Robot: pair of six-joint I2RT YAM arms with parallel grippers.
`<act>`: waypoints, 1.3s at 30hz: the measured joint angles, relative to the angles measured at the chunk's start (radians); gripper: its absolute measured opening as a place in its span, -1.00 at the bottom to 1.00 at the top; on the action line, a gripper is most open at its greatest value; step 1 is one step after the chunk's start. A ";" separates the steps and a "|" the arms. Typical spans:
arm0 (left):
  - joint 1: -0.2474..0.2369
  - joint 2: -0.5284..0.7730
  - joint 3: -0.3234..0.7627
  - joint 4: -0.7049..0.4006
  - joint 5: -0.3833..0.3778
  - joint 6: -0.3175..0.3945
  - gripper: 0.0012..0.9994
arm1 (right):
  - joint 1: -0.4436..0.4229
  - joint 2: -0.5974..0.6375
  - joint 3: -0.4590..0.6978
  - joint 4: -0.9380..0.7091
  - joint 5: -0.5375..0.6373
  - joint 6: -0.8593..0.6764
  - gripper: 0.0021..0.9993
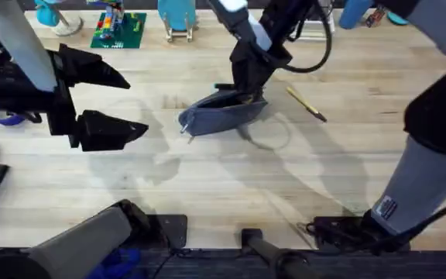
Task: Unzip the bag, pick up the pens from the table one at a time and place them inside, then zip the bag closed.
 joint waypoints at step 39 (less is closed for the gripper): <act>0.000 0.000 0.000 0.000 0.000 0.000 0.99 | 0.054 0.149 -0.002 0.042 0.000 0.002 0.99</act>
